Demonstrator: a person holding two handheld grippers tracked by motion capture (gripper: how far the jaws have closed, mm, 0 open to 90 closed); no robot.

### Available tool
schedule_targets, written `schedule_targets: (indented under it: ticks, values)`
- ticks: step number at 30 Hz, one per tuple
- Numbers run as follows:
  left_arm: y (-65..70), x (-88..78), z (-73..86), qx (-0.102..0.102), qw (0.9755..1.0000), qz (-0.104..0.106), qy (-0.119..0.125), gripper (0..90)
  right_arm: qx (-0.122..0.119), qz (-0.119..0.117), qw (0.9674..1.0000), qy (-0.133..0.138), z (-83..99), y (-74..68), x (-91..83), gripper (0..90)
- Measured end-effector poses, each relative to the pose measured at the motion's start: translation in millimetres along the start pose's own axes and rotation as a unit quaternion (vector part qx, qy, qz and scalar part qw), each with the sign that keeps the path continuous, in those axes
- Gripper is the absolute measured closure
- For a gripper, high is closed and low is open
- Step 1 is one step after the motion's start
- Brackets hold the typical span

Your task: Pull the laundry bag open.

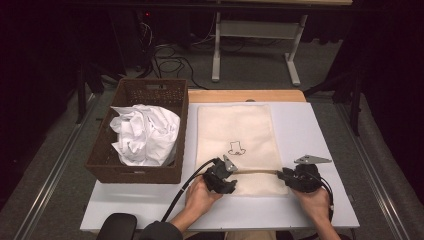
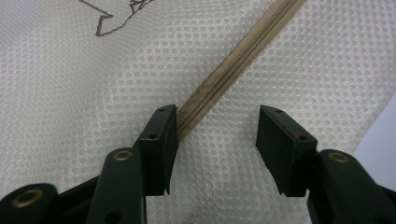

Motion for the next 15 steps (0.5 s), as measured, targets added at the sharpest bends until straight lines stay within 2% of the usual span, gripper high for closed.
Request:
schedule_targets:
  ticks: [3, 9, 12, 15]
  values:
    - [0.0, 0.1, 0.1, 0.000, 1.0000, 0.000, 0.000, 48.4, -0.002, -0.011, 0.9999, 0.003, -0.5, -2.1, -1.4, 72.7]
    - [0.0, 0.0, 0.1, 0.000, 1.0000, 0.000, 0.000, 48.4, -0.023, -0.018, 0.9995, 0.013, -4.0, -12.7, -4.9, 75.2]
    - [-0.1, 0.1, 0.1, 0.000, 1.0000, 0.000, 0.000, 48.4, -0.033, -0.024, 0.9991, 0.010, -4.6, -19.1, -4.2, 75.2]
    - [-0.1, 0.0, 0.0, 0.000, 1.0000, 0.000, 0.000, 48.4, -0.042, -0.035, 0.9985, -0.006, -1.3, -24.4, 2.3, 75.0]
Point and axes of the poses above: each handheld gripper's, and its own axes: x roughly forward along the jaws, z roughly out of its underside, y roughly to its right, the point moved 5 cm from there along x, roughly forward along the jaws, and after that the axes turned 8 degrees about y, right-handed, at the moved point
